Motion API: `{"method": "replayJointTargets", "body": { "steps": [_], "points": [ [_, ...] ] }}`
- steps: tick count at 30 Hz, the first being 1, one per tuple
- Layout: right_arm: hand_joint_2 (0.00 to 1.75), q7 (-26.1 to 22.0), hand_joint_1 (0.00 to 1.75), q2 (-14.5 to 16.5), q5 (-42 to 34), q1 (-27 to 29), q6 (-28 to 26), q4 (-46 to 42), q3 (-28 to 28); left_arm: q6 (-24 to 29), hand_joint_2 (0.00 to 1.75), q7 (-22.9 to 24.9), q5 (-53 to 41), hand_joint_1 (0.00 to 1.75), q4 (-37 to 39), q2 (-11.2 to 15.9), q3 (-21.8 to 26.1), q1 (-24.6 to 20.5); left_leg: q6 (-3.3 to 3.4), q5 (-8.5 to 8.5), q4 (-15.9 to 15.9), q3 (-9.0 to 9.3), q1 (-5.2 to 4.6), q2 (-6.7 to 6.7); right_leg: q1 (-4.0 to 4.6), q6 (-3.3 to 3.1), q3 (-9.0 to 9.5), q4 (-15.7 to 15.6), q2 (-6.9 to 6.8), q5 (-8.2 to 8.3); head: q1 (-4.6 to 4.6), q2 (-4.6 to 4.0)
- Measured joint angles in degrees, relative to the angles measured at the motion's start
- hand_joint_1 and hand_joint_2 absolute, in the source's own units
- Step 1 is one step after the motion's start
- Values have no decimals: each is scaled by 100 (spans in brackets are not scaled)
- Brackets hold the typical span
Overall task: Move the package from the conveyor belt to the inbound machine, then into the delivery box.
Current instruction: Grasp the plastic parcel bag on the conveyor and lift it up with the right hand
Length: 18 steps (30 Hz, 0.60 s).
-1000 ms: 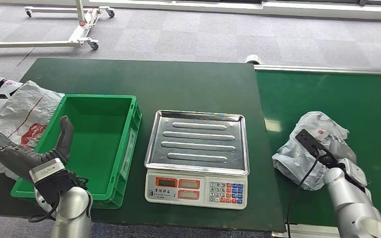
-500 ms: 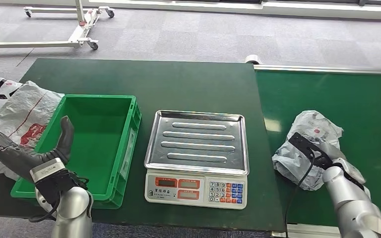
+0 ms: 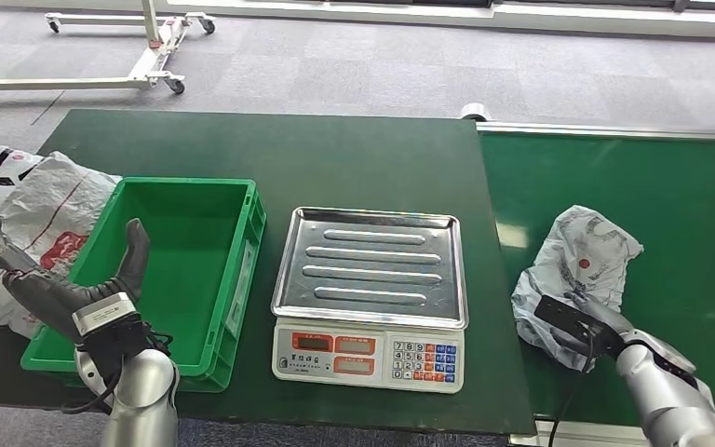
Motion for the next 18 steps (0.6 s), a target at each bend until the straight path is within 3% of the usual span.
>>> {"method": "replayJointTargets", "body": {
  "steps": [2,8,18],
  "points": [
    [175,-216,175,-40,-228,128,191,-197,162,0,175,0,32,0,-3,1,0,0,0,0,0,1,0,2,0,0,0,0,2,0,1,0],
    [175,-270,175,-176,-867,399,546,-877,670,0,175,0,73,0,-58,2,3,6,-1,-1,0,4,0,7,1,0,1,0,7,0,0,0],
    [175,24,175,-242,-1317,500,347,-1240,1215,0,175,0,73,0,-161,2,9,19,-1,0,0,2,1,5,1,0,3,0,5,0,1,0]
  ]
}}
